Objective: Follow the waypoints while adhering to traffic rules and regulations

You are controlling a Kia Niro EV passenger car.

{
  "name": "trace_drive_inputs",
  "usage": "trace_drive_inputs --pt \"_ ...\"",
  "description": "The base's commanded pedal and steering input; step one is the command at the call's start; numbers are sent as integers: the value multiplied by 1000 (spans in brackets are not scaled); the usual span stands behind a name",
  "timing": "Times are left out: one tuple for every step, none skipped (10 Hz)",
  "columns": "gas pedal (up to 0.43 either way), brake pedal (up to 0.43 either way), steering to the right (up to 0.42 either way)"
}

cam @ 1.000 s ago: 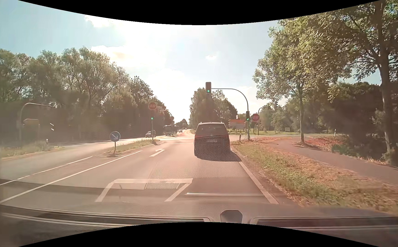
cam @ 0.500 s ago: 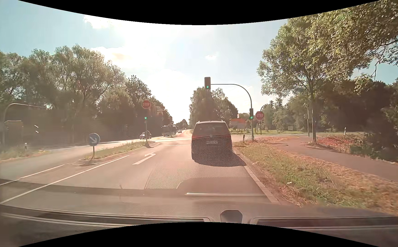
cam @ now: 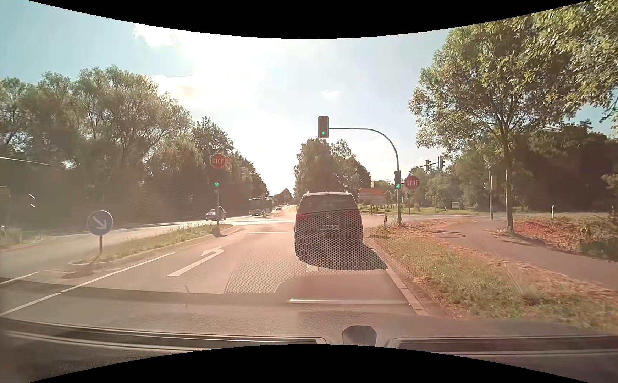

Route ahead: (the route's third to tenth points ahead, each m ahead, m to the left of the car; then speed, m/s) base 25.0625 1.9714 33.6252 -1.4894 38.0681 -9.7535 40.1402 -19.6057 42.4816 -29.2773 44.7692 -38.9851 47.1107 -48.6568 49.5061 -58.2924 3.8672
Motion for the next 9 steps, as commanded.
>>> trace_drive_inputs --pt "118 6 3" --pt "130 6 3" --pt "130 6 3" --pt "138 6 3" --pt "189 6 3" --pt "197 6 3" --pt "209 6 2" --pt "228 6 -5" --pt "228 6 -9"
